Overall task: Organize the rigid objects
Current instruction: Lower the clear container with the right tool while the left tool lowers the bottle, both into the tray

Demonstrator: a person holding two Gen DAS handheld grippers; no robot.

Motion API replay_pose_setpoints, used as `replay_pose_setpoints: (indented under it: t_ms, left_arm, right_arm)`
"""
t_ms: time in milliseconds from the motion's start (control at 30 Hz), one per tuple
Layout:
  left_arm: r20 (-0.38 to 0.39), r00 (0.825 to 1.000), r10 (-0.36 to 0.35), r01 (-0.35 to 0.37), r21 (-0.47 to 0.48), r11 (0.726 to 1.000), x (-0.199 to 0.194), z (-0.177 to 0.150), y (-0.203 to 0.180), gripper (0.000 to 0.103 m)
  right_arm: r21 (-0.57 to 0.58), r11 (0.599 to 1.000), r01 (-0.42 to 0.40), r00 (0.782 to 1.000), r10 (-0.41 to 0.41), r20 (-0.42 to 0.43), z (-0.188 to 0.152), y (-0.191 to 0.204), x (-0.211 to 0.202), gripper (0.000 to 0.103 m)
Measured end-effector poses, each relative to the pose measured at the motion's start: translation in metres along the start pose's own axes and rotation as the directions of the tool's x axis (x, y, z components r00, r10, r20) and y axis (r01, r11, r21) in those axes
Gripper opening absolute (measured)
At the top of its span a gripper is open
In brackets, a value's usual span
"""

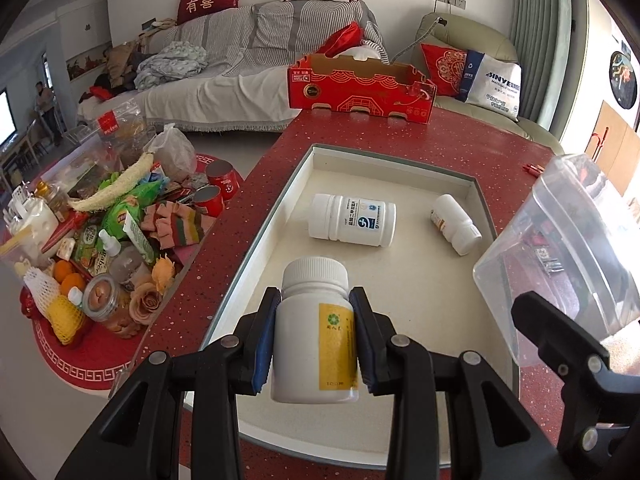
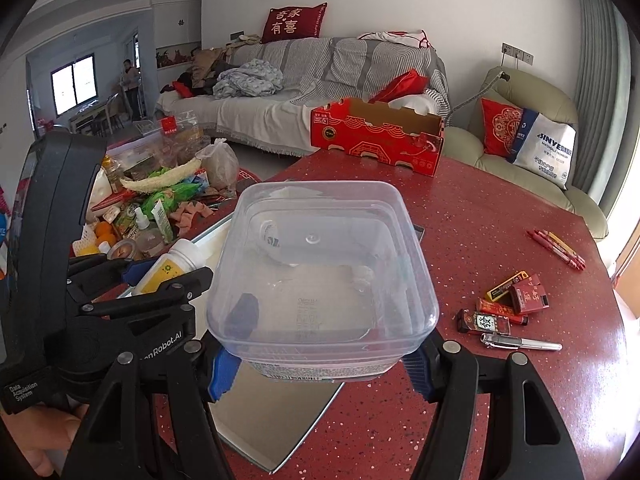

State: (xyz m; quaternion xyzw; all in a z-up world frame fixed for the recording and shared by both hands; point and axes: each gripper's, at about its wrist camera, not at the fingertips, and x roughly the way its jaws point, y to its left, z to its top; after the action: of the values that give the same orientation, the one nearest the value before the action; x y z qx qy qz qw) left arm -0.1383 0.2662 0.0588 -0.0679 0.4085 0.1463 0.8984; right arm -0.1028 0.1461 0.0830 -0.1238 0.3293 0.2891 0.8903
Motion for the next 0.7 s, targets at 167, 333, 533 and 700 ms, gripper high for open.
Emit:
replay_pose_setpoints:
  t_ms: [167,333,533,700]
  left_arm:
    - [-0.03,1.0,-0.004,0.005,0.039,0.999,0.014,0.008,-0.003,0.038]
    - [-0.067,0.998,-0.002,0.005,0.052,0.999,0.029,0.015,-0.001,0.038]
    - [-0.107,0.994,-0.025,0.032,0.06,0.998,0.044,0.023,-0.002,0.053]
    - [-0.1,0.995,-0.022,0.029,0.075,0.997,0.045,0.024,-0.004,0.081]
  right_arm:
    - [0.004,1.0,0.004,1.0,-0.004,-0.02,0.009,-0.003,0.013,0.069]
    - [-0.012,1.0,0.015,0.999,-0.015,-0.044,0.017,-0.004,0.028,0.069]
    - [-0.011,1.0,-0.001,0.997,0.0,-0.072,0.032,-0.004,0.042,0.069]
    - [0.001,1.0,-0.004,0.998,0.004,-0.056,0.035,-0.007,0.041,0.091]
